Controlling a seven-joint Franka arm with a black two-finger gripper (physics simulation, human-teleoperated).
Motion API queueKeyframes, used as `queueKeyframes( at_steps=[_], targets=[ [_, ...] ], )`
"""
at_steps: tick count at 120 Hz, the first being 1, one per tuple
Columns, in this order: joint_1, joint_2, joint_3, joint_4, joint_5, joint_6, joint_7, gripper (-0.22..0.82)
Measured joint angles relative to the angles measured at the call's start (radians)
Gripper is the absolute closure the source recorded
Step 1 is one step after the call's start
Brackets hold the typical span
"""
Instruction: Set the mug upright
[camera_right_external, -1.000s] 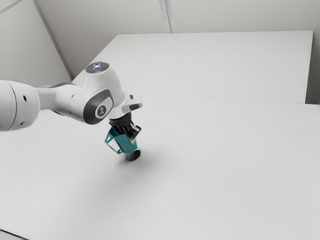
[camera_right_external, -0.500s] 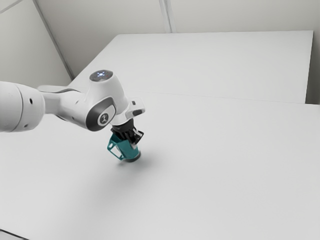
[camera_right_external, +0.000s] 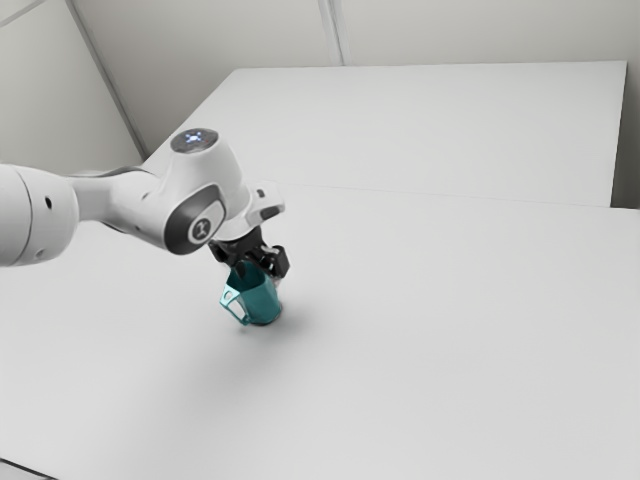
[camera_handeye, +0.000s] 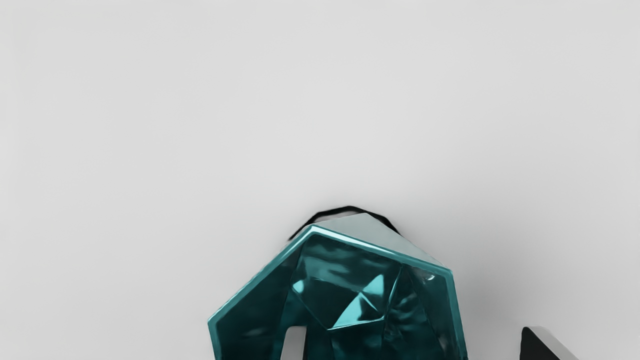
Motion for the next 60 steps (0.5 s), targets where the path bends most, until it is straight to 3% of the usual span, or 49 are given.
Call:
queueKeyframes(
  at_steps=[16,53,60],
  targets=[
    [0.004,-0.069,-0.011,0.050,-0.019,-0.077,-0.016,0.08],
    [-0.022,-0.039,-0.006,0.545,-0.069,-0.505,-0.067,0.02],
    [-0.078,-0.036,0.046,0.609,-0.068,-0.580,-0.073,0.01]
  ],
)
